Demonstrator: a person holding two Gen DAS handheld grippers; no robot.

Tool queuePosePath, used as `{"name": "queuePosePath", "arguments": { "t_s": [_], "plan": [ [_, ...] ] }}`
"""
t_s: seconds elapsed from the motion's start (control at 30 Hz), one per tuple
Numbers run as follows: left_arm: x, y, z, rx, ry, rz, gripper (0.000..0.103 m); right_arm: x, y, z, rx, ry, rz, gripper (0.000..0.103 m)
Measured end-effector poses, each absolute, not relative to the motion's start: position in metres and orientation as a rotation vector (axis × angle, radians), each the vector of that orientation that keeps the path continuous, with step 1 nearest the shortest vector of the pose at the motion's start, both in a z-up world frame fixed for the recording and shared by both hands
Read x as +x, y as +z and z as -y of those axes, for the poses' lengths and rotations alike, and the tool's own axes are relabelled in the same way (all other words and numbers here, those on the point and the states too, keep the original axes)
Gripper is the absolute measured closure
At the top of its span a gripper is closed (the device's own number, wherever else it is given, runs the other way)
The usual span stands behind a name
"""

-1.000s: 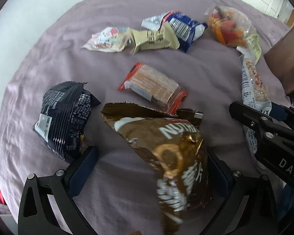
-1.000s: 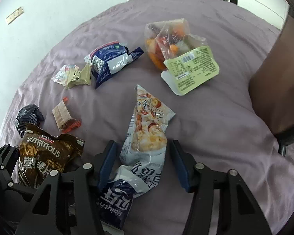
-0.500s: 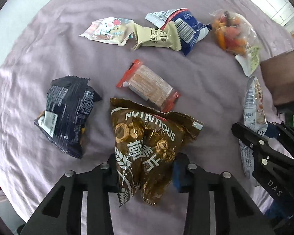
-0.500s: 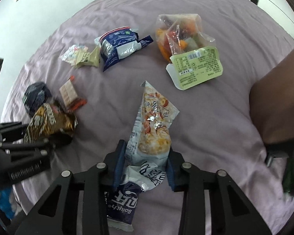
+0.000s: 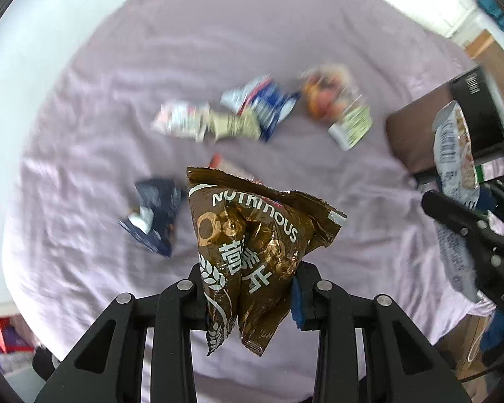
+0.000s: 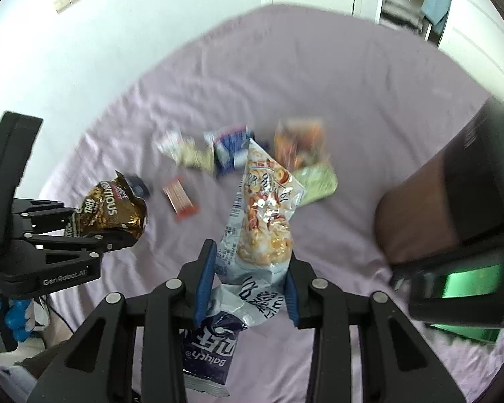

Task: Organize snacks
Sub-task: 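Carry both bags over the green tray and open both tools to drop them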

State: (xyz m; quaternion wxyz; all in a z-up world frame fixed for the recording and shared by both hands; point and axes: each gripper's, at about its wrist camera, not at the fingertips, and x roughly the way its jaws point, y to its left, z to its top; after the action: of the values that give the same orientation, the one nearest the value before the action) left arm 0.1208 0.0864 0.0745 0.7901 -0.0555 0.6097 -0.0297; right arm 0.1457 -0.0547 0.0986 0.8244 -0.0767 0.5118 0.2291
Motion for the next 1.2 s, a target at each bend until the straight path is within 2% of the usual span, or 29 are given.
{"name": "queuePosePath", "arguments": {
  "t_s": [0.2, 0.33, 0.6, 0.93, 1.07, 1.2],
  "plan": [
    [0.119, 0.166, -0.073, -0.058, -0.132, -1.176, 0.074, 0.132, 0.191, 0.088, -0.134, 0.429, -0.927, 0.103],
    [0.13, 0.199, -0.049, 0.0, -0.225, -1.083, 0.074, 0.119, 0.235, 0.128, -0.104, 0.324, -0.843, 0.103],
    [0.138, 0.269, 0.062, 0.113, -0.538, -0.957, 0.074, 0.073, 0.269, 0.245, -0.017, 0.02, -0.778, 0.103],
    [0.175, 0.292, 0.218, 0.187, -0.766, -0.974, 0.074, 0.044, 0.26, 0.396, 0.04, -0.236, -0.775, 0.103],
    [0.193, 0.266, 0.289, 0.204, -0.783, -1.026, 0.074, 0.063, 0.242, 0.444, 0.05, -0.253, -0.776, 0.103],
    [0.219, 0.215, 0.354, 0.208, -0.722, -1.086, 0.074, 0.099, 0.218, 0.479, 0.042, -0.23, -0.799, 0.103]
  ]
}}
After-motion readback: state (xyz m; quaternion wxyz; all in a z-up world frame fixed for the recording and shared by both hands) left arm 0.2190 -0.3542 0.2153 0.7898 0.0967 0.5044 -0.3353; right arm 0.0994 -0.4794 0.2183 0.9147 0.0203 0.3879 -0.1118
